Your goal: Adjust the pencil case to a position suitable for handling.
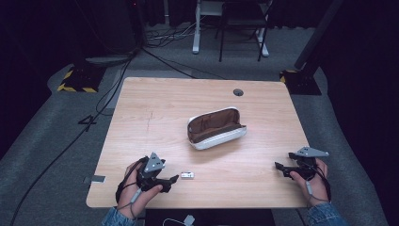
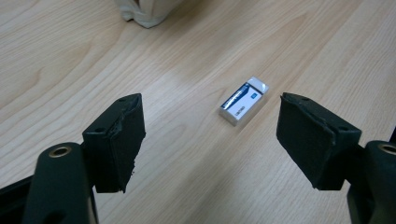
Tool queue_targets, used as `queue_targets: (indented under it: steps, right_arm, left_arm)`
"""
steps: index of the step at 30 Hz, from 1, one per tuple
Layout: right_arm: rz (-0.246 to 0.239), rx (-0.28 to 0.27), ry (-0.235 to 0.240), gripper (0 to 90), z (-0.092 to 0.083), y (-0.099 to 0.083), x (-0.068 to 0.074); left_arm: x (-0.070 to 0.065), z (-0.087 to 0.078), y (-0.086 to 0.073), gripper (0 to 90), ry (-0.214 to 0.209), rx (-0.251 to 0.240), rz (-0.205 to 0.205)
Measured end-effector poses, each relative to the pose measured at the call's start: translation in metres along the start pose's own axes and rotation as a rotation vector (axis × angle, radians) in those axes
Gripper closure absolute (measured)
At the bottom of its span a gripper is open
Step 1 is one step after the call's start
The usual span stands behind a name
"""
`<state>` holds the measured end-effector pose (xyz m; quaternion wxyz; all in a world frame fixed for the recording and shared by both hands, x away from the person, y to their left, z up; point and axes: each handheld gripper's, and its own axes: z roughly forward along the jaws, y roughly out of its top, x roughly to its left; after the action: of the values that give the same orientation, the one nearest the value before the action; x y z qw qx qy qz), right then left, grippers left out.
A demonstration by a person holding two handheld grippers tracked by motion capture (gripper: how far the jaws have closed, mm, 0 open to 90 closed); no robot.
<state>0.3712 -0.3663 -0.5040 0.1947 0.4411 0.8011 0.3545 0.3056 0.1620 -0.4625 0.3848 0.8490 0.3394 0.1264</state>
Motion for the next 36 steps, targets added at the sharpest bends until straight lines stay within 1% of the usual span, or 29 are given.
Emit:
queue_targets:
  steps: [1,3,5,9,10,12,14,15,19,21,25,29,30,32,33,36]
  right_arm:
    - [0.000,-0.001,-0.001,20.0,0.000,0.000,0.000]
    - [0.001,-0.001,0.001,19.9,0.000,0.000,0.000]
    - [0.001,0.000,0.001,20.0,0.000,0.000,0.000]
    - [0.000,0.000,0.000,19.9,0.000,0.000,0.000]
    - [0.000,0.000,0.000,19.9,0.000,0.000,0.000]
    - [0.000,0.000,0.000,19.9,0.000,0.000,0.000]
    - [-0.001,0.000,0.000,19.9,0.000,0.000,0.000]
    - [0.001,-0.001,0.000,19.9,0.000,0.000,0.000]
    - [0.000,0.000,0.000,19.9,0.000,0.000,0.000]
    - [0.000,0.000,0.000,19.9,0.000,0.000,0.000]
    - [0.000,0.000,0.000,20.0,0.000,0.000,0.000]
    - [0.000,0.000,0.000,19.9,0.000,0.000,0.000]
    - [0.000,0.000,0.000,19.9,0.000,0.000,0.000]
    - [0.000,0.000,0.000,19.9,0.000,0.000,0.000]
    - [0.000,0.000,0.000,19.9,0.000,0.000,0.000]
    - [0.000,0.000,0.000,19.9,0.000,0.000,0.000]
  left_arm:
    - [-0.002,0.004,0.001,24.3,-0.010,0.003,0.013]
    - [-0.003,0.006,0.001,24.4,-0.011,0.003,0.013]
    - [-0.003,0.010,0.001,24.4,-0.021,0.004,0.012]
    - [-0.002,0.017,0.001,24.4,-0.029,0.002,0.008]
    - [-0.002,0.019,0.001,24.4,-0.033,0.003,0.002]
    - [-0.002,0.024,0.000,24.4,-0.029,0.009,0.004]
    - [-0.003,0.027,0.001,24.7,-0.036,0.013,0.011]
    - [-0.004,0.028,0.001,25.1,-0.039,0.012,0.006]
    - [-0.007,0.036,0.003,26.2,-0.057,0.022,0.014]
    - [-0.008,0.039,0.004,26.7,-0.065,0.026,0.024]
    - [-0.011,0.045,0.004,28.7,-0.089,0.021,0.012]
    - [-0.011,0.048,0.005,31.9,-0.102,0.025,0.012]
    - [-0.012,0.051,0.005,32.4,-0.107,0.030,0.022]
    - [-0.013,0.052,0.005,34.2,-0.110,0.033,0.025]
    - [-0.014,0.054,0.006,35.7,-0.112,0.034,0.035]
    - [-0.013,0.057,0.006,39.1,-0.110,0.035,0.045]
